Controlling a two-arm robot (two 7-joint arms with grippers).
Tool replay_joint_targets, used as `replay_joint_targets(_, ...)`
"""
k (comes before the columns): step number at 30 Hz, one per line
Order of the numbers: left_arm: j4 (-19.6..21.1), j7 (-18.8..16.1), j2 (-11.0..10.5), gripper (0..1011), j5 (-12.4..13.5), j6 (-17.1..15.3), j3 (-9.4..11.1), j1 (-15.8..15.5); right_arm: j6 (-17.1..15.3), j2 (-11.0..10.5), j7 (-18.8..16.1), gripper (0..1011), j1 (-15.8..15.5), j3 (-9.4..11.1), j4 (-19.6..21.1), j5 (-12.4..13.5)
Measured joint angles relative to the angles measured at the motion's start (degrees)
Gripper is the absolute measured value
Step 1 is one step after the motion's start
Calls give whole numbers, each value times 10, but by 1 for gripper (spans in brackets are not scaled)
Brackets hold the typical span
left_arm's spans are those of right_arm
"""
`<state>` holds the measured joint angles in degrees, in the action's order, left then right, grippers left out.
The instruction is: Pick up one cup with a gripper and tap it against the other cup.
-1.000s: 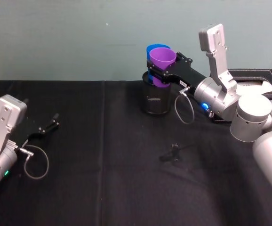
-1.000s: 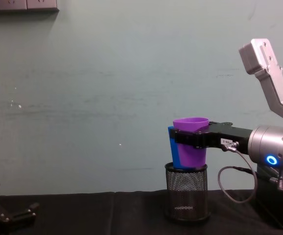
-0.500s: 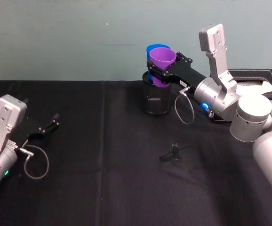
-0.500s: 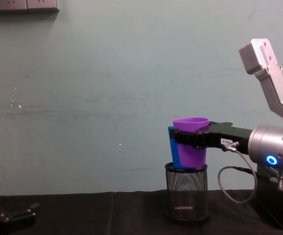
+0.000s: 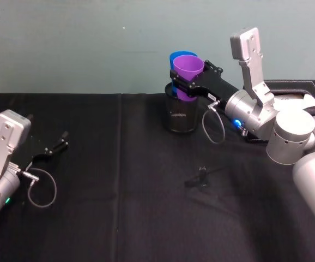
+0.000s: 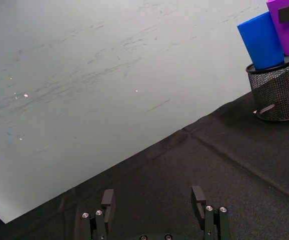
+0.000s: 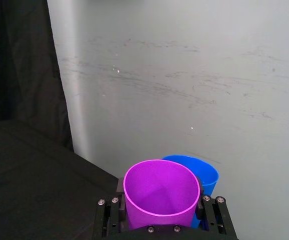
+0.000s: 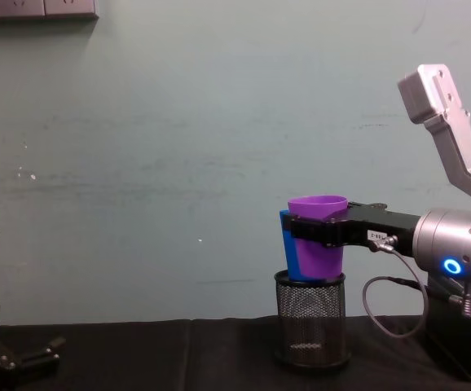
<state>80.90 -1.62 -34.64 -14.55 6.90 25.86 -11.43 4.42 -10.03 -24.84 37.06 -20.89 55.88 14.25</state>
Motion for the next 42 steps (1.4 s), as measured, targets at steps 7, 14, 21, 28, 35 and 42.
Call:
replay_joint_targets(7,0,0,0,1000,0,0,0,0,0,0,0,749,0,0,0,0)
replay_joint_targets(14,0,0,0,1000,0,0,0,0,0,0,0,749,0,0,0,0)
replay_joint_targets(21,0,0,0,1000,0,0,0,0,0,0,0,749,0,0,0,0)
replay_joint_targets(28,0,0,0,1000,0,0,0,0,0,0,0,749,0,0,0,0)
replay_joint_targets(35,0,0,0,1000,0,0,0,0,0,0,0,749,0,0,0,0)
replay_joint_targets(42,0,0,0,1000,0,0,0,0,0,0,0,749,0,0,0,0)
